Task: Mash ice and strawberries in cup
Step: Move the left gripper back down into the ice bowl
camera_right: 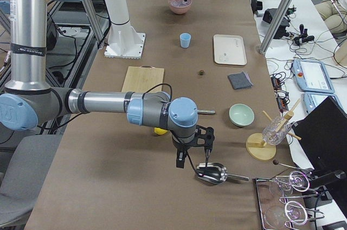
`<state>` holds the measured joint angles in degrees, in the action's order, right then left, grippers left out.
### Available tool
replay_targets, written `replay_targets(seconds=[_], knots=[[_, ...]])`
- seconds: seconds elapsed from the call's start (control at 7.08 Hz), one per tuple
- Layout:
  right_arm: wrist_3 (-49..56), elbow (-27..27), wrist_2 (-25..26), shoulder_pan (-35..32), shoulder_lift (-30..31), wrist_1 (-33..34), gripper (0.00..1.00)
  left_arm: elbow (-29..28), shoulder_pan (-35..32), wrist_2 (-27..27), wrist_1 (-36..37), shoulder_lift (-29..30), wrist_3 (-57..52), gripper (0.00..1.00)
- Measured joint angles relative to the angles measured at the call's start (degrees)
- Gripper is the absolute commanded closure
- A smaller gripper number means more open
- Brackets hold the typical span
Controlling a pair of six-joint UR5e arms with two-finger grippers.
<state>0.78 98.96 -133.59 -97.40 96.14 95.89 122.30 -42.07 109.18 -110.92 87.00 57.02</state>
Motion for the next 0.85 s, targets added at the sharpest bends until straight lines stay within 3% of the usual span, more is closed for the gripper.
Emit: replay_targets(seconds=[0.28, 0.56, 0.85], knots=[[-0.03, 0.00, 0.00, 0.02, -0.04, 0.00, 0.00, -1.85, 0.12, 3.22, -11.04, -8.24, -1.66, 0.03], [-0.07, 0.01, 0.00, 0.02, 0.10, 0.00, 0.00, -6.52, 0.70, 5.34, -19.62, -10.60, -2.28, 0.27], [-0.08, 0.06, 0.05, -0.03, 0.30, -0.01, 0.00, -7.60, 1.85, 6.99, -21.48, -10.96, -2.40, 0.32]])
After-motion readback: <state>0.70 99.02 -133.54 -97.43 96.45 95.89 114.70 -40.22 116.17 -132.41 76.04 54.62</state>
